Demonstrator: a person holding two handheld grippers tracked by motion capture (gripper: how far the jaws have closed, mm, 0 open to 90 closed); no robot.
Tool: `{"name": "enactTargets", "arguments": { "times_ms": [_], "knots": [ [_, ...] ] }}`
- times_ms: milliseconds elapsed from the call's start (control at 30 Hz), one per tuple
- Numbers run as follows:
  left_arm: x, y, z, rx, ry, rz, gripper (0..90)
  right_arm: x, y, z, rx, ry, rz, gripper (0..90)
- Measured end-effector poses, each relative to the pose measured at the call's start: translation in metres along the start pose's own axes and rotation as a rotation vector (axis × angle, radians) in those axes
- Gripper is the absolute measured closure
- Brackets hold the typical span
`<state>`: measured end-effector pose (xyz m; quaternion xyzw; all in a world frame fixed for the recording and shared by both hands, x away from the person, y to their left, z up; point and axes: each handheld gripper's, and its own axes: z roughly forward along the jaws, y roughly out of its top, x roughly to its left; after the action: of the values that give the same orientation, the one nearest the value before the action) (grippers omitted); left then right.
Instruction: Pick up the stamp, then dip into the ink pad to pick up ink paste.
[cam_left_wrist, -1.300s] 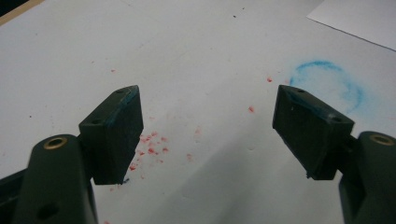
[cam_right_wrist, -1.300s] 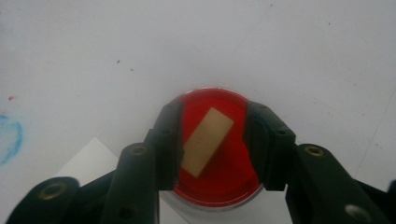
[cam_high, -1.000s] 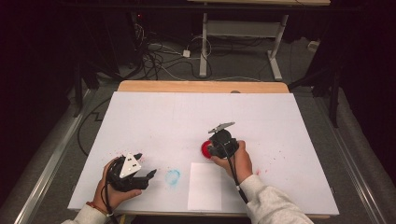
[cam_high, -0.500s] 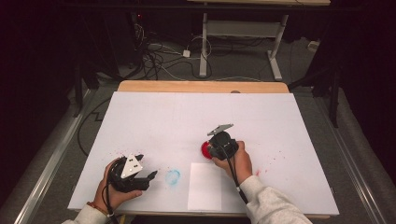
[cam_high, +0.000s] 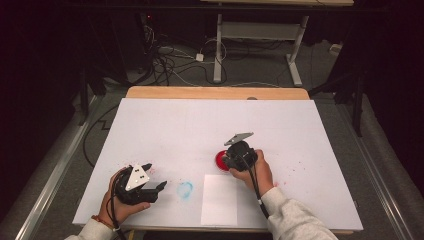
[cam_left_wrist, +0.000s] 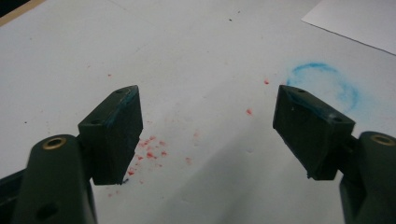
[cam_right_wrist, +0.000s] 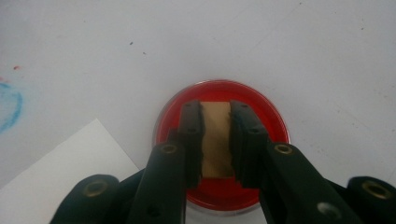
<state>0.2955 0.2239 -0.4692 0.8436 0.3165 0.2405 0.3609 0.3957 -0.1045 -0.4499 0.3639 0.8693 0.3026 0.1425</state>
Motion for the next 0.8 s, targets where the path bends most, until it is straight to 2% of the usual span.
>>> {"name": "enactTargets", "arguments": {
  "times_ms": [133, 300, 800],
  "knots": [
    [0.001, 0.000, 0.000, -0.003, 0.001, 0.013, 23.2, -0.004, -0.001, -0.006, -0.031, 0.015, -0.010, 76.3],
    [0.000, 0.000, -0.001, -0.006, -0.003, 0.017, 22.9, -0.005, 0.003, -0.019, -0.082, 0.015, -0.052, 76.2],
    [-0.001, -0.001, 0.001, 0.003, -0.019, 0.026, 22.3, -0.009, 0.008, -0.041, -0.146, 0.042, -0.095, 76.2]
  ]
}}
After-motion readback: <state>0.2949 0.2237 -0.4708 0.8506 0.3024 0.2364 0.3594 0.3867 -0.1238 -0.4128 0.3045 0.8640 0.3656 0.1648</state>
